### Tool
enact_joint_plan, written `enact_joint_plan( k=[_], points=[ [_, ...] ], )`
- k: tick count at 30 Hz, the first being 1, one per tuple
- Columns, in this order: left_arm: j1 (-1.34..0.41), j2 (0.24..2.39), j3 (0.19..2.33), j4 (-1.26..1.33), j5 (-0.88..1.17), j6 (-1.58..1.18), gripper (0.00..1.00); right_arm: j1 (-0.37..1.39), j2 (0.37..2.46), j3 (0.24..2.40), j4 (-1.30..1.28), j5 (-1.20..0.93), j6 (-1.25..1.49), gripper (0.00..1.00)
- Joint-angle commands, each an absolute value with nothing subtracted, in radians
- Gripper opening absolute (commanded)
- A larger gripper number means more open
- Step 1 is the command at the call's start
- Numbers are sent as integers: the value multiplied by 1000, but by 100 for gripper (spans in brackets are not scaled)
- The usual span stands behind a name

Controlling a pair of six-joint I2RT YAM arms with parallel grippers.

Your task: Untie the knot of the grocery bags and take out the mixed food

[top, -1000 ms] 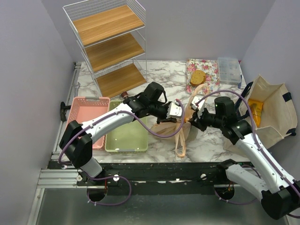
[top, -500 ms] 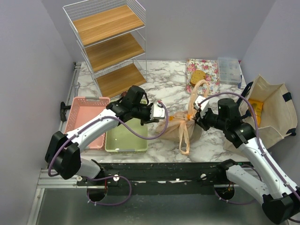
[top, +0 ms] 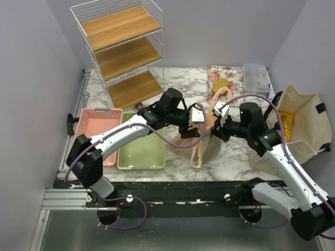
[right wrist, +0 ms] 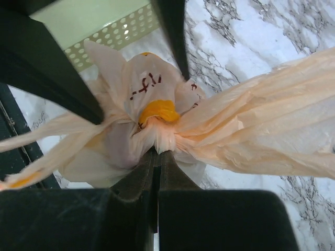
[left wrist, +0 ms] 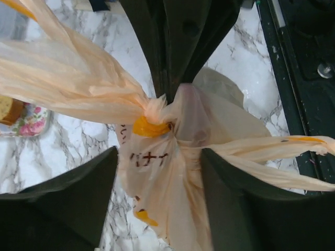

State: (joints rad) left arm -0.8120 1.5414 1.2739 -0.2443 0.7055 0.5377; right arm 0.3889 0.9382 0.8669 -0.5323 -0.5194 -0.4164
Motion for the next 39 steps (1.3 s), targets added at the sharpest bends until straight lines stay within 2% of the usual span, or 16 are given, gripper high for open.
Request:
enact_joint_plan(
  k=[1, 4, 5, 6, 15, 21, 29, 34, 39],
  points=[
    [-821, 1643, 1316, -286, 698, 528, 51, 387, 930, 920, -495, -574, -416, 1],
    [-823, 1632, 1295, -313, 716, 562, 12, 387, 924, 918, -502, -513, -414, 1],
    [-821, 1609, 1276, -320, 726, 581, 2, 387, 916, 913, -503, -483, -414, 1],
    [-820, 1590, 1247, -323, 732, 599, 0, 386, 904, 904, -502, -443, -415, 1],
    [-717, 1397, 1006, -223, 743, 581, 0, 384, 853, 809, -489, -123, -495, 1],
    [-674, 1365, 951, -235, 714, 601, 0, 366, 848, 775, -468, -54, -499, 1],
    [-601, 1272, 822, -153, 664, 642, 0, 246, 851, 804, -468, -71, -534, 1],
    [-565, 1179, 752, 30, 606, 598, 0, 155, 886, 850, -428, -100, -530, 1],
    [-650, 1190, 778, 40, 604, 642, 0, 147, 918, 928, -546, -334, -522, 1]
  ],
)
